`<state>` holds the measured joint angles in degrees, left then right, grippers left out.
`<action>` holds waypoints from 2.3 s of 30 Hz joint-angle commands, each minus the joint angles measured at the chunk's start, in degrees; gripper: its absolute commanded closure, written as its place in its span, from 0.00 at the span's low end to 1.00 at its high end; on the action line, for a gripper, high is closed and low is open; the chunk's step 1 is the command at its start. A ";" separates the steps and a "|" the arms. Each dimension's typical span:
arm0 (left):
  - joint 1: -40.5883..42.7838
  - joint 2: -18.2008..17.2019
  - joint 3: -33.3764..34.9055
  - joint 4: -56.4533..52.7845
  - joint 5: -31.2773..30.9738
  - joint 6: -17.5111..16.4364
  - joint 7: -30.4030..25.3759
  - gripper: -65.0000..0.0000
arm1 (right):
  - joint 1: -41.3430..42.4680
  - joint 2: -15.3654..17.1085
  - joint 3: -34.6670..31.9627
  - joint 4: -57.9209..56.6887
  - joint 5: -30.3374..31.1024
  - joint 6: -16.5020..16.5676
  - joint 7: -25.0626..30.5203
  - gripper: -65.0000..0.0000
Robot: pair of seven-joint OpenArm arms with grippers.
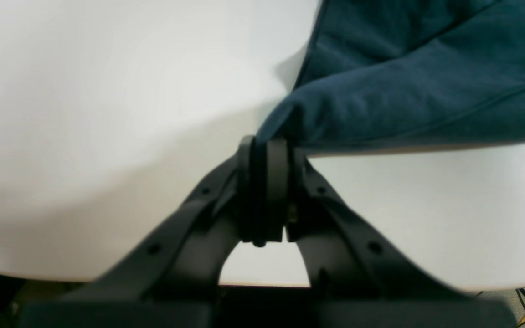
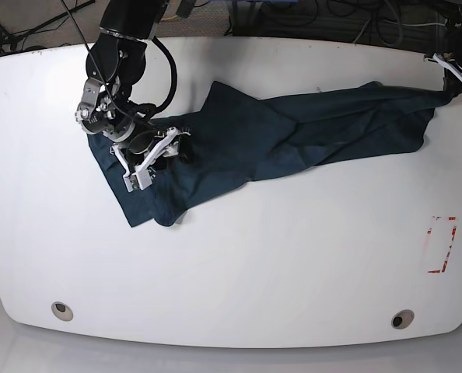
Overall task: Fold the T-shirt properly
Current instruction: 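Release with the right gripper and regrasp the shirt near its hem, then lift the shirt with both grippers and swing it across the table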
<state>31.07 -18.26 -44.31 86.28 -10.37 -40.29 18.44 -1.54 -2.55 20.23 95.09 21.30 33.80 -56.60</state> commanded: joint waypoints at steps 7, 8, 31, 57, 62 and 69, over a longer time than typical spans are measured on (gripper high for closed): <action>0.18 -1.04 -0.48 0.62 -0.75 0.29 -1.07 1.00 | 2.38 0.48 -0.32 -3.26 1.34 -2.02 4.42 0.47; 0.18 -1.04 -0.48 0.62 -0.75 0.29 -1.07 1.00 | 2.46 0.48 -0.40 -3.97 1.43 -2.02 4.42 0.47; 0.18 -1.30 1.28 0.62 -0.75 0.29 -1.07 1.00 | 12.66 -1.63 -0.23 -17.33 1.25 -2.11 8.03 0.48; -7.73 -1.04 11.66 12.84 -0.66 0.29 -1.07 1.00 | 4.57 10.33 -0.49 5.79 1.87 -1.49 5.57 1.00; -12.92 -1.12 17.90 13.28 2.33 0.29 -1.07 1.00 | 4.57 13.23 -0.58 7.99 1.87 -1.49 5.57 1.00; -23.20 3.45 22.38 12.84 12.61 0.43 -0.72 1.00 | 8.97 16.92 -0.76 6.85 1.87 -1.49 5.57 1.00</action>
<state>9.50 -15.46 -22.22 98.21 1.80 -39.81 18.94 5.78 12.95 19.42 101.43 22.33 32.16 -52.53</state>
